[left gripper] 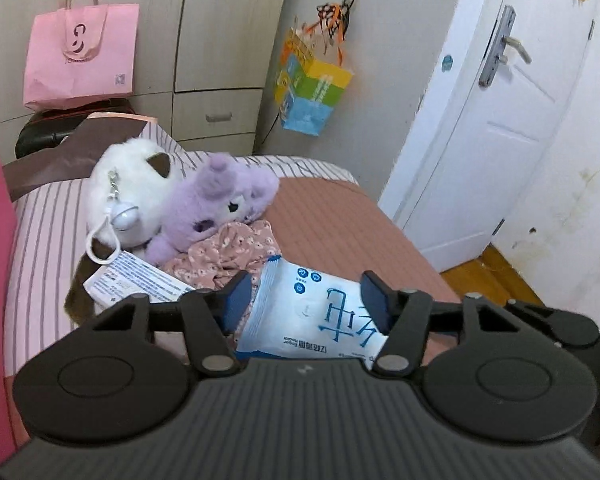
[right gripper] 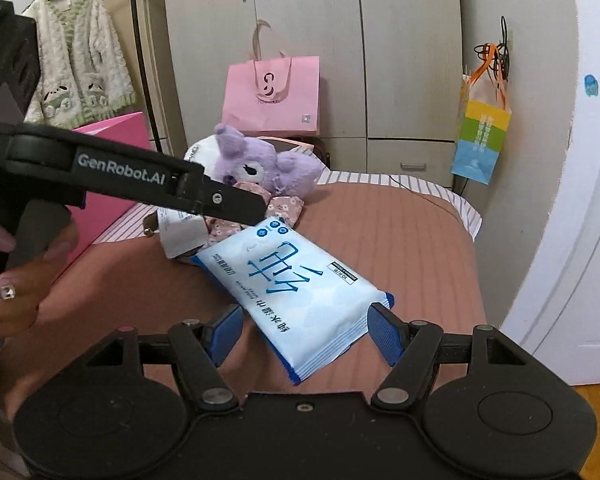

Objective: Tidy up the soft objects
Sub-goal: 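Close the left gripper on the wipes pack while the right gripper grips its other end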

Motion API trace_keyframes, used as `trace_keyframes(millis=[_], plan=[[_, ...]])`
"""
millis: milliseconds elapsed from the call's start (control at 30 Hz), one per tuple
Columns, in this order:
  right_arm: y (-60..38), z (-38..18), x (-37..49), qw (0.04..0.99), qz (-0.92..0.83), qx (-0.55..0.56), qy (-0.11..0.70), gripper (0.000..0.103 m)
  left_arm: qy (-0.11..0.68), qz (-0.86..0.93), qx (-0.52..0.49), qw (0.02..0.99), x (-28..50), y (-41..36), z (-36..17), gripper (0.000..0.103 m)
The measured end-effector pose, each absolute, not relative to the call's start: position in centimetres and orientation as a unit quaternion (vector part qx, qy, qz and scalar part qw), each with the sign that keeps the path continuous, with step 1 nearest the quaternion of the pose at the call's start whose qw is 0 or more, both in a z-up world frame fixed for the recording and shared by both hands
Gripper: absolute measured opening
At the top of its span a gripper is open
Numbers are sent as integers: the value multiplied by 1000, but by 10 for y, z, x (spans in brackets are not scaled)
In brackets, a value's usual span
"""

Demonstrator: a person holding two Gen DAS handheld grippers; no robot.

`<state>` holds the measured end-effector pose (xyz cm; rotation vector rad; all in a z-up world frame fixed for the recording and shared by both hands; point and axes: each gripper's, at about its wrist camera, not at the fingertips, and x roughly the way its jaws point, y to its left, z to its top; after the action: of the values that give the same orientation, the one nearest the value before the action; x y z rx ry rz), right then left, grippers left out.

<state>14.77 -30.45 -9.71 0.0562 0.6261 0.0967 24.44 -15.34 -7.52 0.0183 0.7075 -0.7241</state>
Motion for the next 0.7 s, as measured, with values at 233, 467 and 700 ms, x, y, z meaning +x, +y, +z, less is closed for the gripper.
trace_keyframes(millis=[233,467,700], plan=[[-295,-104,145,957,49,-20,285,73,367,-326,76,868,238,-169,-92,37],[-308,-110,147,954,45,7,296,79,396,-307,66,863,238,-168,-88,37],[-312,-115,151,952,61,28,298,83,388,-347,58,852,248,-176,-93,50]])
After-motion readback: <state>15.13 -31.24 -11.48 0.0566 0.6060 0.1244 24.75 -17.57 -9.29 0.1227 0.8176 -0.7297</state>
